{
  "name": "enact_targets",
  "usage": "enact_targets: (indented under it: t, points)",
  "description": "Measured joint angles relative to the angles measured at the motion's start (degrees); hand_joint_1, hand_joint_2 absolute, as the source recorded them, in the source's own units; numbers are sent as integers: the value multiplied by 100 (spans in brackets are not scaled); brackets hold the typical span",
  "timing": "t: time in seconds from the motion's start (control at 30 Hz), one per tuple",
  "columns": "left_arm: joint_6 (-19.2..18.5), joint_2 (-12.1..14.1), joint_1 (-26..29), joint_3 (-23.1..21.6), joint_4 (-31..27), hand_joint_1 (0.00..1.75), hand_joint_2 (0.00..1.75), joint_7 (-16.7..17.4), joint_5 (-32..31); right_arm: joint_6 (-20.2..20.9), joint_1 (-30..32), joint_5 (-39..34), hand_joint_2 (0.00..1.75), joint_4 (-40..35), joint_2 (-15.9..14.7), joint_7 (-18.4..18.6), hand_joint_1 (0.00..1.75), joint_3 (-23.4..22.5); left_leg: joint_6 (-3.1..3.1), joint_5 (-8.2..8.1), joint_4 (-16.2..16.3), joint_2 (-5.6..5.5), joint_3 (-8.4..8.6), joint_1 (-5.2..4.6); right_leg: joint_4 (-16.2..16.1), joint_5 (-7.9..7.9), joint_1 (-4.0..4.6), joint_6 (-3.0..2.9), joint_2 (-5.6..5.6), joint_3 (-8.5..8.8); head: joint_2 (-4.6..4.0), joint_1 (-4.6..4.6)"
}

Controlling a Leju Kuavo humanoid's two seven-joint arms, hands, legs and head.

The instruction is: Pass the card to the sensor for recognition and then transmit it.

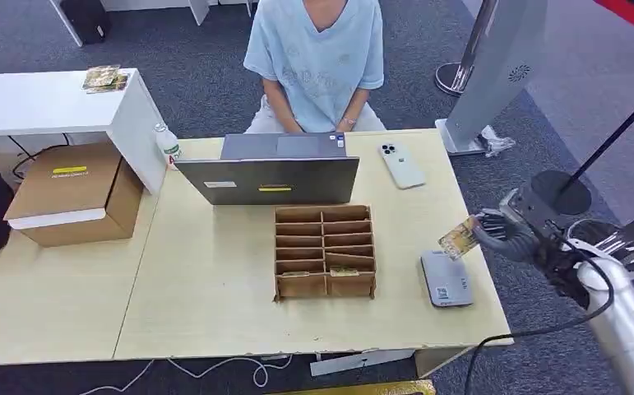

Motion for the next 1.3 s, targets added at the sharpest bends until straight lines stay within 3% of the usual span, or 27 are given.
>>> enact_targets:
  t: [0.5, 1.3]
  points:
    - [5, 0, 0, 0, 0, 0, 175, -37, -4, -190, 288, 203, 175, 630, 4, -131, 175, -107, 0, 0, 0, 0, 0, 0, 0, 0, 0, 0, 0, -1, 0, 0]
    - [-15, 2, -17, 0, 0, 0, 175, -52, -4, -7, 438, 448, 175, 671, 149, -136, 175, -242, 0, 0, 0, 1, 0, 0, 0, 0, 0, 0, 0, -1, 0, 0]
